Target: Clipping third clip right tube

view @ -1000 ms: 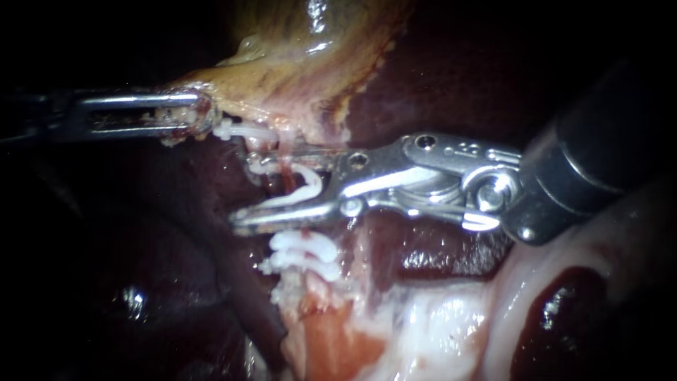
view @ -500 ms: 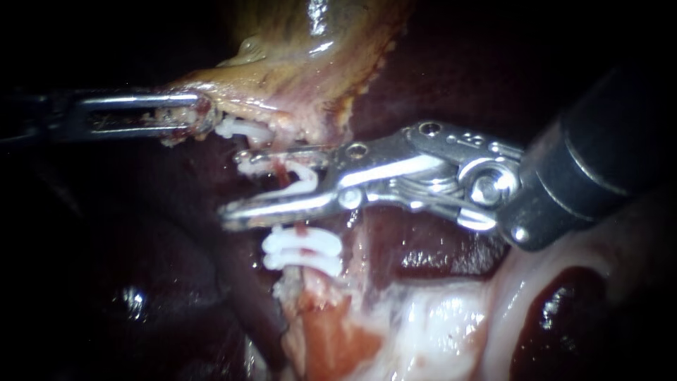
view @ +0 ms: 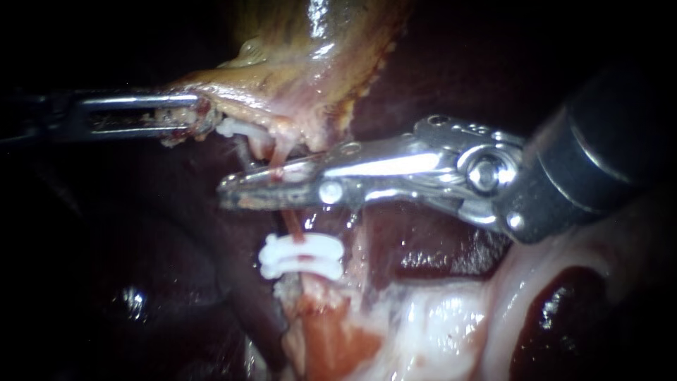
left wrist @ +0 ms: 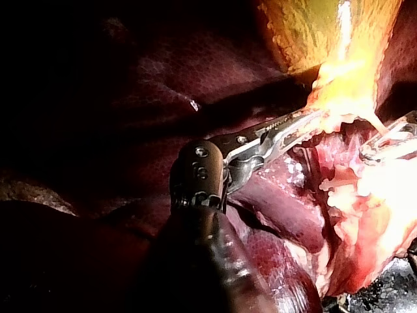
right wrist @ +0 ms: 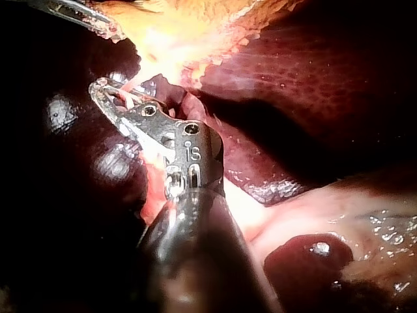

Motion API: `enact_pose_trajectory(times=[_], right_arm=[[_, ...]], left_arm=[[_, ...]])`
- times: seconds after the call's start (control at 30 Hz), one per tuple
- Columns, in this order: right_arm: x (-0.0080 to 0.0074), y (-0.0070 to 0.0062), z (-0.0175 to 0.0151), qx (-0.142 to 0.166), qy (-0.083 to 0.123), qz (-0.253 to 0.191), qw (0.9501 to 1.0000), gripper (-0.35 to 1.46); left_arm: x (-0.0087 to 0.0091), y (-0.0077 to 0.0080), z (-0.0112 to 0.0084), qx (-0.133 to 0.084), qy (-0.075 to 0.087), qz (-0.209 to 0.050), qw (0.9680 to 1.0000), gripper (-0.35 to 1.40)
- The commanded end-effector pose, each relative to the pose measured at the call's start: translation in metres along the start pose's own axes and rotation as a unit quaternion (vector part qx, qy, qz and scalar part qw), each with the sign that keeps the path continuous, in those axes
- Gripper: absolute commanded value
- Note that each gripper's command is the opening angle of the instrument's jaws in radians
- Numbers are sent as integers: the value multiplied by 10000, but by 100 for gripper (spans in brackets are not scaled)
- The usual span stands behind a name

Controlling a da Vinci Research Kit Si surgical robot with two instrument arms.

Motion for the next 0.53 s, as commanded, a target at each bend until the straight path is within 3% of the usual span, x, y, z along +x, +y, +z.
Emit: enact_pose_trajectory(times=[0.03,0.53], right_arm=[[1,-1,0,-11,-6,19,10000,-35],[1,0,1,-14,-6,77,10000,-35]], left_arm=[[0,0,0,-1,-1,-1,10000,-35],[0,0,0,0,-1,-1,10000,-35]])
